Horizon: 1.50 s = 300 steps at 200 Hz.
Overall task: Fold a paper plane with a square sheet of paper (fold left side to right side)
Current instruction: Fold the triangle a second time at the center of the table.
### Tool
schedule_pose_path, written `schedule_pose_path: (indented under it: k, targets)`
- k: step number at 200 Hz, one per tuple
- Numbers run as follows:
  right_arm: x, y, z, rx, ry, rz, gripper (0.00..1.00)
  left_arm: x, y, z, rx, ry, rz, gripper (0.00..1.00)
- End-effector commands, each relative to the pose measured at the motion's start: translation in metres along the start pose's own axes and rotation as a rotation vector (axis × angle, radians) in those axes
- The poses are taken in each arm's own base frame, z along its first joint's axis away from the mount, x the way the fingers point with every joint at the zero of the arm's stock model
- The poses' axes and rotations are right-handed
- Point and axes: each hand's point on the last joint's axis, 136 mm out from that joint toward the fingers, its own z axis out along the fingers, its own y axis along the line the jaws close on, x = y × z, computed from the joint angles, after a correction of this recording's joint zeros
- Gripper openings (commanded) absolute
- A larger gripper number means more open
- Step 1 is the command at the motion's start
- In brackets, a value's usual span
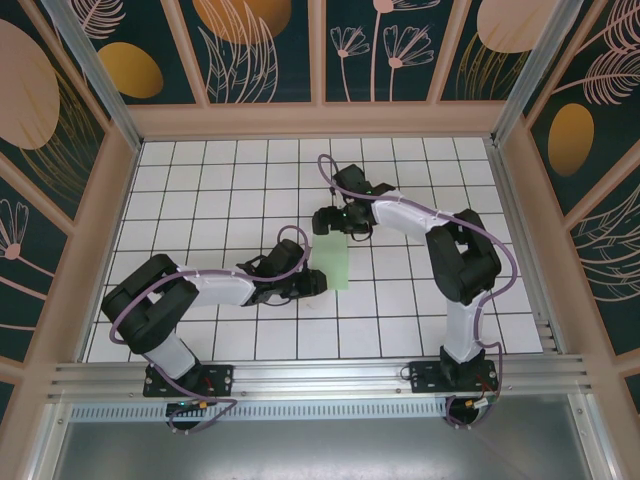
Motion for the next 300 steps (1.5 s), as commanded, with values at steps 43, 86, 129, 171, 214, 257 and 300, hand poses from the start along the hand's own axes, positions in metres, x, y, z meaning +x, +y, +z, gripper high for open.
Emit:
schedule_pose_path:
  k: [43,86,129,171,214,257,300]
  targets:
    - [0.002,0.001,0.015,-0.099,0.028,-0.006,0.82,0.006,0.01,0.01,-0.042,0.01,0.024,0.43]
    - [0.002,-0.019,0.019,0.009,0.019,-0.01,0.84,0.006,0.011,0.01,-0.044,0.012,0.024,0.43]
    - [0.001,-0.027,0.031,0.083,0.024,-0.032,0.98,0.006,0.012,0.01,-0.046,0.009,0.024,0.43]
    - [0.0,-0.027,0.041,0.094,0.033,-0.036,0.99,0.007,0.012,0.01,-0.047,0.01,0.024,0.43]
    - [0.006,-0.017,0.045,0.072,0.052,-0.049,0.99,0.007,0.013,0.01,-0.048,0.01,0.024,0.43]
    - [0.009,-0.002,0.043,0.046,0.061,-0.067,0.98,0.007,0.013,0.01,-0.05,0.01,0.024,0.43]
    - [0.009,0.007,0.041,0.032,0.063,-0.076,0.97,0.007,0.013,0.011,-0.049,0.01,0.026,0.43]
